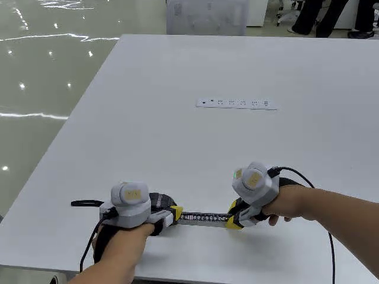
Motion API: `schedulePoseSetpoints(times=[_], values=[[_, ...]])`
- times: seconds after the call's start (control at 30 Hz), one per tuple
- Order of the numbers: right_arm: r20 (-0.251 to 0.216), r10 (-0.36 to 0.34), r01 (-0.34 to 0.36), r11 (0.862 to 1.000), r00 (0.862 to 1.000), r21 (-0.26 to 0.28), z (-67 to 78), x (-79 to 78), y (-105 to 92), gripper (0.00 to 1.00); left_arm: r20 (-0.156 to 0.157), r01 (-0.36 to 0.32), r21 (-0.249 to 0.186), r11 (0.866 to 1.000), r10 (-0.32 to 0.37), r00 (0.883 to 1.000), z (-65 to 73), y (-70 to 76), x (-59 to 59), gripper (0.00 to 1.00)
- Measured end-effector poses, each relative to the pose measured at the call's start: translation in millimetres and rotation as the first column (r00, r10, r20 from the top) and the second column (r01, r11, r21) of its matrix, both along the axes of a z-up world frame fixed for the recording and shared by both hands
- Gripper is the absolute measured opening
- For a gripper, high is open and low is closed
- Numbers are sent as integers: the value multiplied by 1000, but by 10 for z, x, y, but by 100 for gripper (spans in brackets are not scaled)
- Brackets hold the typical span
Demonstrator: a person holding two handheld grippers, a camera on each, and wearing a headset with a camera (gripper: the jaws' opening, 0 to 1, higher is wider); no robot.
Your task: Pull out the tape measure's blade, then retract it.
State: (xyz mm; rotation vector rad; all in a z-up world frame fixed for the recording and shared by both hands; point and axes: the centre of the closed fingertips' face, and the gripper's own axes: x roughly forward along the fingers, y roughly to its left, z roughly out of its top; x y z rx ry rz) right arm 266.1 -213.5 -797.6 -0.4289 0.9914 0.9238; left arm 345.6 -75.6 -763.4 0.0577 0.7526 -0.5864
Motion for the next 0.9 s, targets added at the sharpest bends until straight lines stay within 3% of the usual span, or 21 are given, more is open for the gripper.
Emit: schedulePoseSetpoints(times=[0.27,0.47,0.53,0.9], values=[[2,-13,13,1000,1000,0,-5,3,0,14,2,-21,47,999,21,1000,-36,3,19,63],[8,-22,22,1000,1000,1,-16,16,-8,14,20,2,65,998,-4,1000,-50,5,27,63],[9,-24,24,1000,1000,2,-15,17,-8,14,8,4,74,997,-5,1000,-43,5,27,62],[17,-22,22,1000,1000,5,1,4,7,14,-23,22,28,999,-21,1000,-38,45,26,60]])
